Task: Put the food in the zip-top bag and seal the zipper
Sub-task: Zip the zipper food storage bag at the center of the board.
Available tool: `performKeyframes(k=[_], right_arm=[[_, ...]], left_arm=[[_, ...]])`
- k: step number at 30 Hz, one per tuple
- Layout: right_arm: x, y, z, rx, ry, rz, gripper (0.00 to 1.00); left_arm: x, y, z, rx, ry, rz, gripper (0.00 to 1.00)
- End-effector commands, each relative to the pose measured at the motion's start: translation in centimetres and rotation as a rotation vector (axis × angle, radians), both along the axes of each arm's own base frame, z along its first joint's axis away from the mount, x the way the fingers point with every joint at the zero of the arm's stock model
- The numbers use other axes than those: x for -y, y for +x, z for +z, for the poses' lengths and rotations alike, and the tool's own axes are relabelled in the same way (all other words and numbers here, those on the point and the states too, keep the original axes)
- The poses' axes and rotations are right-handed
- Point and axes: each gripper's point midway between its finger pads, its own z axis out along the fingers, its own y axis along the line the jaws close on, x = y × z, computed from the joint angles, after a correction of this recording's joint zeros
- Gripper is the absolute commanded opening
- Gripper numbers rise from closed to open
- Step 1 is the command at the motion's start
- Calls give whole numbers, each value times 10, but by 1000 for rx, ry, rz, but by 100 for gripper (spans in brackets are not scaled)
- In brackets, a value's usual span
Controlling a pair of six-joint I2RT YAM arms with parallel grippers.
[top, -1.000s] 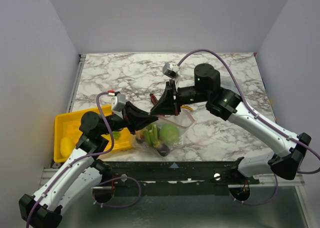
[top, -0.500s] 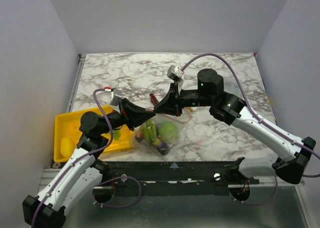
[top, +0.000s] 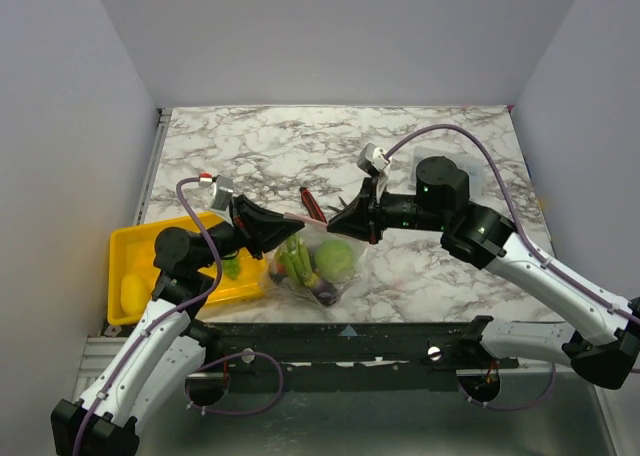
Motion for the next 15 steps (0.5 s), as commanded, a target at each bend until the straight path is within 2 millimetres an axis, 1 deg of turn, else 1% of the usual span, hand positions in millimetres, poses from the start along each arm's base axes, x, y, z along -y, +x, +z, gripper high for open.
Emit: performKeyframes(k=[1, 3, 5, 8, 12, 15], right_arm=[[28, 6, -15, 4, -76, -125, 0], [34, 6, -15, 4, -82, -148, 0], [42, 6, -11, 15, -81, -180, 0], [55, 13, -3, 46, -78, -257, 0], [62, 18, -1, 54, -124, -295, 0], [75, 22, 4, 85, -146, -348, 0]], left_arm=[[-9, 8, 17, 47, -49, 67, 0], [-9, 10, 21, 48, -58, 72, 0], [-7, 12, 25, 43, -64, 61, 0], [-6, 13, 29, 52, -60, 58, 0], [-5, 17, 27, 49, -38, 64, 0], [-4, 21, 24, 55, -5, 73, 0]])
